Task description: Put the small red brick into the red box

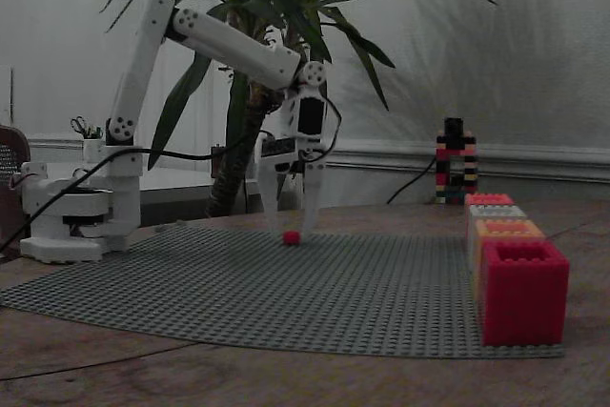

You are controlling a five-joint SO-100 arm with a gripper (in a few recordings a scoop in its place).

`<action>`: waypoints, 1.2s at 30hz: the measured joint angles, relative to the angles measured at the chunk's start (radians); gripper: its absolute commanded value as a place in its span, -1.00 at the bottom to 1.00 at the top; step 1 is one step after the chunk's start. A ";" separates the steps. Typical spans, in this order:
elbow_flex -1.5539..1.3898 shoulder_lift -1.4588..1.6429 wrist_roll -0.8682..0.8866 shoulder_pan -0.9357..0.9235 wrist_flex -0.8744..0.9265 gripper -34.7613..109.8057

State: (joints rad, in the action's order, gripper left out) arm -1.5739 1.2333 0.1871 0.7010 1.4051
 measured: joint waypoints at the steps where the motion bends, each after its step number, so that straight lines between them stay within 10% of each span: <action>1: -0.006 0.000 0.000 0.000 0.000 -0.33; 36: 0.146 0.018 0.018 -0.038 -0.018 -0.52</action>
State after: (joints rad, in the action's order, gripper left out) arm -1.4281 1.2517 0.2056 0.6627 1.3867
